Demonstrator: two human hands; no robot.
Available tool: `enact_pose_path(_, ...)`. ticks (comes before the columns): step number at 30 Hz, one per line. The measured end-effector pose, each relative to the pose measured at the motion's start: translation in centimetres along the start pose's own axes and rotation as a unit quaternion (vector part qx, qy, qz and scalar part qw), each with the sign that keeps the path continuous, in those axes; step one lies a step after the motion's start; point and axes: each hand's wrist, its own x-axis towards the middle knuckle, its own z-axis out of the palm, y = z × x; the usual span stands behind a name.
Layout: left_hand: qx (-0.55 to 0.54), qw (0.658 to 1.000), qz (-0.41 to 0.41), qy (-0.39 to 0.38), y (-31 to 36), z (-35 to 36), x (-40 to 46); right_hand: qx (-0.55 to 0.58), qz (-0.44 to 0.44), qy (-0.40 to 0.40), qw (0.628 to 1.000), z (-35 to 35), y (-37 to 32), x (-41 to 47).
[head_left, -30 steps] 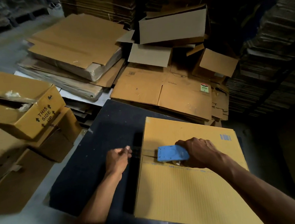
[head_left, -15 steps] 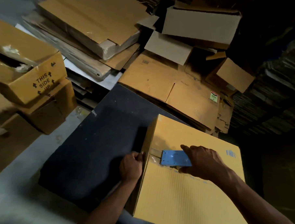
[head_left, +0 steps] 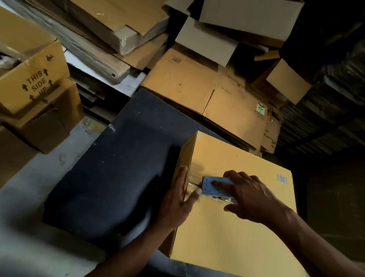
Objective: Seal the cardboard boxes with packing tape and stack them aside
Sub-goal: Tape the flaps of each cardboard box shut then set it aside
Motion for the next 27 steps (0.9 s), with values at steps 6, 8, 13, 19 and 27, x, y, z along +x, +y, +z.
enact_pose_path(6,0.383,0.92,0.076,-0.043,0.4,0.3,-0.5,-0.042,-0.027,-0.025,0.998,0.2,1.2,0.2)
enact_pose_path(8,0.432,0.899,0.037,-0.056,1.3,0.3,-0.7,-0.013,-0.029,-0.045,0.999,-0.2,2.1,-0.2)
enact_pose_path(13,0.485,0.872,0.019,-0.053,1.4,0.4,-0.8,0.004,-0.038,-0.031,0.999,-0.1,6.3,-3.0)
enact_pose_path(19,0.516,0.854,0.022,-0.052,1.5,0.6,-0.7,0.034,-0.012,-0.063,0.997,2.2,11.7,-7.9)
enact_pose_path(27,0.577,0.813,0.064,-0.034,2.0,1.0,-0.8,0.027,0.003,0.006,1.0,6.6,11.4,-7.0)
